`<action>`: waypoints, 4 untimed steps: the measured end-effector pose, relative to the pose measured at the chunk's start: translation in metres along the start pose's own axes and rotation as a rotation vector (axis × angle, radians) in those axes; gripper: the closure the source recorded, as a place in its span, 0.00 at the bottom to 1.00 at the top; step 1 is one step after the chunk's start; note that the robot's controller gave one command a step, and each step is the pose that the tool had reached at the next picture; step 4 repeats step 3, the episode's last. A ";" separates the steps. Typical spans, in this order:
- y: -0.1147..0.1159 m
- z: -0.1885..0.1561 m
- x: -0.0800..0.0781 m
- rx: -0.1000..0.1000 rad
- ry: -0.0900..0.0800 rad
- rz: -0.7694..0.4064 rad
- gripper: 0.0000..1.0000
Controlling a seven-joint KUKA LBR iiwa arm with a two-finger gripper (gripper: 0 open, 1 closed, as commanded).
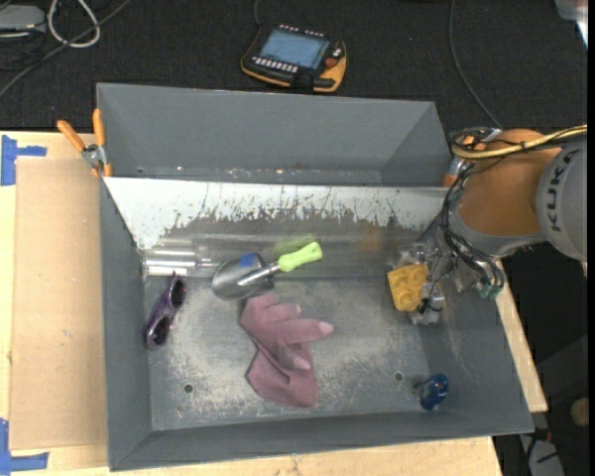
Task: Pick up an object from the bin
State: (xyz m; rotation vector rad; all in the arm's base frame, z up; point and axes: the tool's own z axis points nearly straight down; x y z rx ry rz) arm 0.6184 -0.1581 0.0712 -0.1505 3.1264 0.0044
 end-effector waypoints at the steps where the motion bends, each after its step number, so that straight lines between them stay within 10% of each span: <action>1: 0.000 0.000 0.000 0.000 0.000 0.000 1.00; 4: 0.002 -0.045 0.002 -0.003 0.009 -0.003 1.00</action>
Offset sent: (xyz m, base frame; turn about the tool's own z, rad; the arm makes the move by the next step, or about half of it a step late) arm 0.0000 -0.0001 0.0305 0.0000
